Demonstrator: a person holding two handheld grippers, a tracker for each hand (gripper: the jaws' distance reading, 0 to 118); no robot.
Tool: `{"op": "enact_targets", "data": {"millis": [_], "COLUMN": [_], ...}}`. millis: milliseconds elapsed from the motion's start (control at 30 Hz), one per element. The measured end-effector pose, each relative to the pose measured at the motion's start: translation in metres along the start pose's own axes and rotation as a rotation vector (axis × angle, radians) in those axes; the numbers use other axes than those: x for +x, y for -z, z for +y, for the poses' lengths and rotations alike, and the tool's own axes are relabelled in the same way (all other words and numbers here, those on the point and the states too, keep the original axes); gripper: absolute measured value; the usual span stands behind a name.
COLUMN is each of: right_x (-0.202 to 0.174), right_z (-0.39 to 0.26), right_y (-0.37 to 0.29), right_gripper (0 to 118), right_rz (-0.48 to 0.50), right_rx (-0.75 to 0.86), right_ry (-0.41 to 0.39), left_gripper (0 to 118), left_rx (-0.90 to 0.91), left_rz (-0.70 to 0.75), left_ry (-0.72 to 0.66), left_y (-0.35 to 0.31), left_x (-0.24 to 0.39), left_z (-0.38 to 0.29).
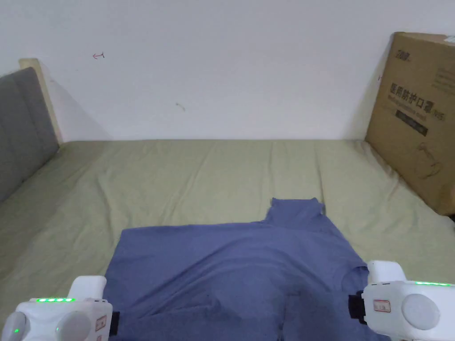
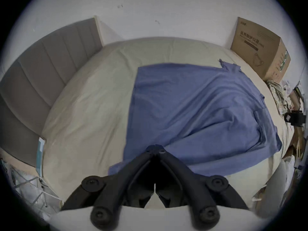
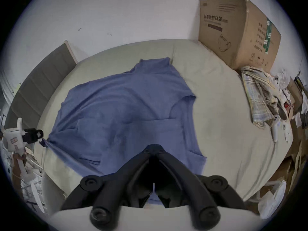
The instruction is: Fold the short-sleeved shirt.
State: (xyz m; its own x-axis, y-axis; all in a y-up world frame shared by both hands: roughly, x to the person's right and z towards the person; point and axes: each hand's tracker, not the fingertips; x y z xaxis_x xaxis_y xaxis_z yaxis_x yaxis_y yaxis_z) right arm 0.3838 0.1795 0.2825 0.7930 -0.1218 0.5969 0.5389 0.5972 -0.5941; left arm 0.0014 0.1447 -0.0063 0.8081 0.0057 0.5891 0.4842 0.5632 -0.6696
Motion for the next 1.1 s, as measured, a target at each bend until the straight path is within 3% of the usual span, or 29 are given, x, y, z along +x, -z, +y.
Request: {"op": "enact_targets", "data": {"millis": [200,400,433,467,500,533,567,633,767,933,1000,1067,1100], "right_x": [-0.008,-0.012,-0.013,-0.014,-0.013,-0.012,-0.012,-0.009,-0.008,-0.001,0.001,0.003,0.005], "right_z": [0.028,0.093,0.103,0.111,0.118,0.125,0.131,0.140,0.147,0.144,0.140,0.135,0.133], "right_y": [0.041,0.093,0.099,0.106,0.112,0.118,0.125,0.136,0.155,0.169,0.172,0.174,0.175], "right_gripper": [1,1,1,1,1,1,1,1,1,1,1,1,1], "right_rz": [0.032,0.030,0.033,0.037,0.042,0.048,0.053,0.057,0.043,0.068,0.072,0.063,0.052], "right_rx": [-0.025,-0.017,-0.010,0.001,0.007,0.011,0.014,0.010,0.007,-0.014,-0.022,-0.040,-0.044], "right_ry": [0.045,0.036,0.038,0.041,0.044,0.048,0.054,0.060,0.035,0.058,0.059,0.042,0.038], "left_gripper": [0,0,10,34,75,96,105,103,103,103,93,92,81], "left_rx": [0.010,0.017,0.023,0.009,-0.005,-0.017,-0.018,0.001,-0.016,-0.108,-0.144,-0.106,-0.086], "left_rz": [-0.011,-0.038,-0.081,-0.106,-0.090,-0.077,-0.058,0.018,0.004,0.049,0.034,0.033,0.033], "left_ry": [-0.056,-0.055,-0.061,-0.067,-0.065,-0.062,-0.060,-0.073,-0.148,-0.110,-0.135,-0.145,-0.116], "left_y": [0.022,0.070,0.074,0.085,0.097,0.112,0.122,0.142,0.176,0.218,0.233,0.223,0.221], "left_x": [-0.003,-0.007,-0.005,-0.007,-0.009,-0.012,-0.014,-0.020,-0.033,-0.032,-0.038,-0.033,-0.035], "left_z": [0.028,0.102,0.118,0.135,0.149,0.163,0.177,0.200,0.232,0.241,0.236,0.238,0.239]}}
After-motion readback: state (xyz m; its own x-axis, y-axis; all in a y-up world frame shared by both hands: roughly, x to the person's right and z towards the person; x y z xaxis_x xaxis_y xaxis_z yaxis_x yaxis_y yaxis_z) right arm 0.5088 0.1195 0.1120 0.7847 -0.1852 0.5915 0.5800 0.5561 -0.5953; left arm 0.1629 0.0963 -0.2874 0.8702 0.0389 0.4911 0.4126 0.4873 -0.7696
